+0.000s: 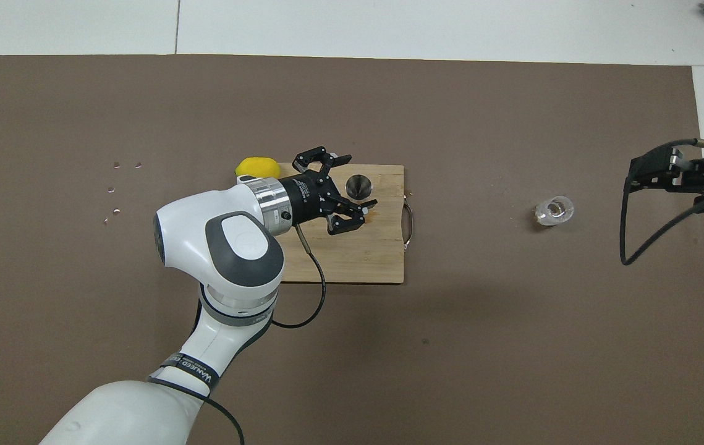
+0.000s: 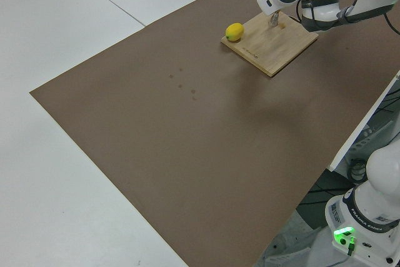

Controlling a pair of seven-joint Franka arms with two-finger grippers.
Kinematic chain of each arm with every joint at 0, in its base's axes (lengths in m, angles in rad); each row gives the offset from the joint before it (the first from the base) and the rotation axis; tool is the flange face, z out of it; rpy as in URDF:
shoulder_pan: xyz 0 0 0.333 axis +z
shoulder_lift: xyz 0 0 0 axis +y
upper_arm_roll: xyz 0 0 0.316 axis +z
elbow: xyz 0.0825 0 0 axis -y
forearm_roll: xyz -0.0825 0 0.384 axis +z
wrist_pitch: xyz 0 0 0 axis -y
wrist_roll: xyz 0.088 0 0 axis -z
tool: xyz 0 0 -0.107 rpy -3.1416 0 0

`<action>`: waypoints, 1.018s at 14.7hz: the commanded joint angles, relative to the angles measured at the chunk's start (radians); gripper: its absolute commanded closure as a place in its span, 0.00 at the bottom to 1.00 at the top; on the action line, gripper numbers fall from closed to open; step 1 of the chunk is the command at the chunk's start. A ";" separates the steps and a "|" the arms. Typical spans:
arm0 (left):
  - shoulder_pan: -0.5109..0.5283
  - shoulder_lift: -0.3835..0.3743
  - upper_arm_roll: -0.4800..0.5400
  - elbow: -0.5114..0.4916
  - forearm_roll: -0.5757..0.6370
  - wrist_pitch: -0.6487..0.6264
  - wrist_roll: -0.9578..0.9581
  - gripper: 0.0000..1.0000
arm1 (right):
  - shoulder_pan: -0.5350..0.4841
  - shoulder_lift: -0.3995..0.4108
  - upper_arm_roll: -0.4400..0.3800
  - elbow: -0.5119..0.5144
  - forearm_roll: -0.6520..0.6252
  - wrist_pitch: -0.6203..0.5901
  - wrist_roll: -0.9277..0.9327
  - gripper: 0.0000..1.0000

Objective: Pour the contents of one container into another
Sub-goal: 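Lower the cup onto the board with the left gripper while the right gripper rises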

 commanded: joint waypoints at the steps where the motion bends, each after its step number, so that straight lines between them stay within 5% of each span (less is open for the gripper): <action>1: 0.016 -0.080 0.017 -0.052 0.131 -0.079 -0.016 0.00 | -0.028 0.042 0.003 -0.003 0.045 0.046 0.128 0.00; 7: 0.272 -0.123 0.017 -0.018 0.625 -0.426 -0.005 0.00 | -0.123 0.194 0.003 -0.019 0.198 0.138 0.355 0.00; 15: 0.528 -0.126 0.013 0.063 1.074 -0.481 0.004 0.00 | -0.191 0.349 0.004 -0.031 0.312 0.223 0.389 0.00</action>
